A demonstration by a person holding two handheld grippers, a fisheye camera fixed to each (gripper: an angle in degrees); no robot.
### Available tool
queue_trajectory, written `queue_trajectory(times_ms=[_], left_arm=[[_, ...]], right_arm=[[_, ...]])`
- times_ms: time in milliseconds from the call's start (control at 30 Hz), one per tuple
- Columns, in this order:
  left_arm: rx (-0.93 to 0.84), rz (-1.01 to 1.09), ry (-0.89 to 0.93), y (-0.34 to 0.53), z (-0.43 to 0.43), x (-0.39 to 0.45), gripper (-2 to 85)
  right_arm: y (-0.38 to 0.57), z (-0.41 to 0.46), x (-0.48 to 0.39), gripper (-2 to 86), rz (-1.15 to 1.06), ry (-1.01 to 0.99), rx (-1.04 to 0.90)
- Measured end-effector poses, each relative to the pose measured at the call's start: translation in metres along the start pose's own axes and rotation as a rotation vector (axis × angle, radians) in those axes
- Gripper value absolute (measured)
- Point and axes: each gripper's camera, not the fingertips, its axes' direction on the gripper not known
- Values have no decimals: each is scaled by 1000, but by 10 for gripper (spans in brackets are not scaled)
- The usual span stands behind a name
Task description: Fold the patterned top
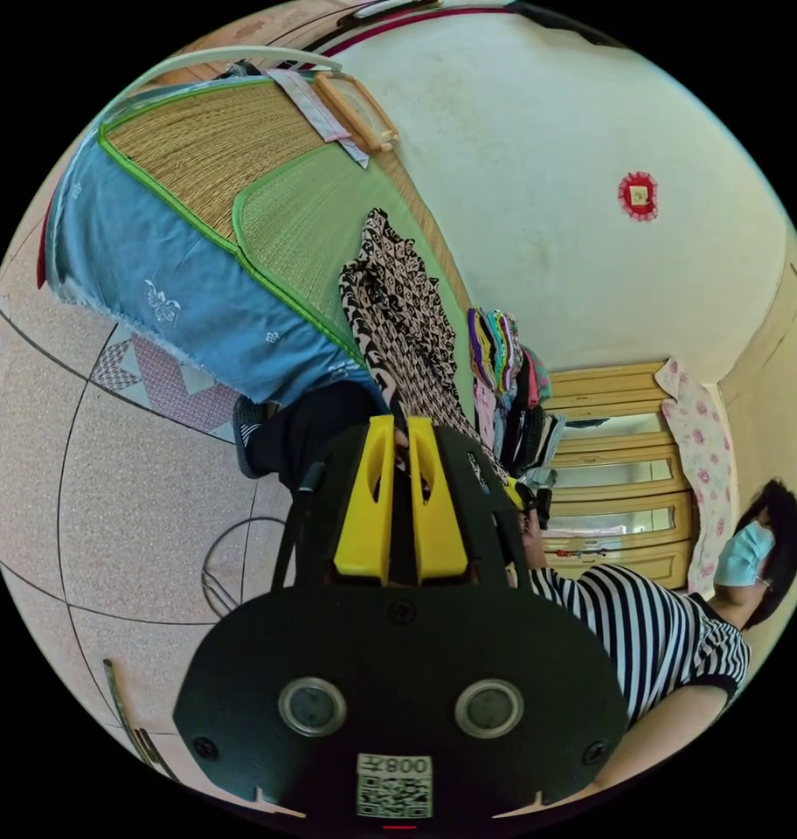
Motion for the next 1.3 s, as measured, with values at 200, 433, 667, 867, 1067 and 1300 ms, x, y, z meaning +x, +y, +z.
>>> queue_trajectory(times_ms=[200,433,667,867,1067,1300], left_arm=[[16,39,29,41,-28,11,27],[50,79,66,87,-57,21,27],[75,123,86,123,-79,33,27],[103,180,113,145,-98,44,28],[113,211,149,155,-106,47,27],[122,220,192,142,-106,44,27]], right_arm=[[44,-19,-19,20,-47,-5,4],[90,-39,-35,21,-101,-18,18],[129,-60,-44,22,-148,-45,49],[156,-78,-52,22,-187,-48,78],[173,-86,-53,23,-197,-57,96],[169,-90,-44,23,-176,-70,132]])
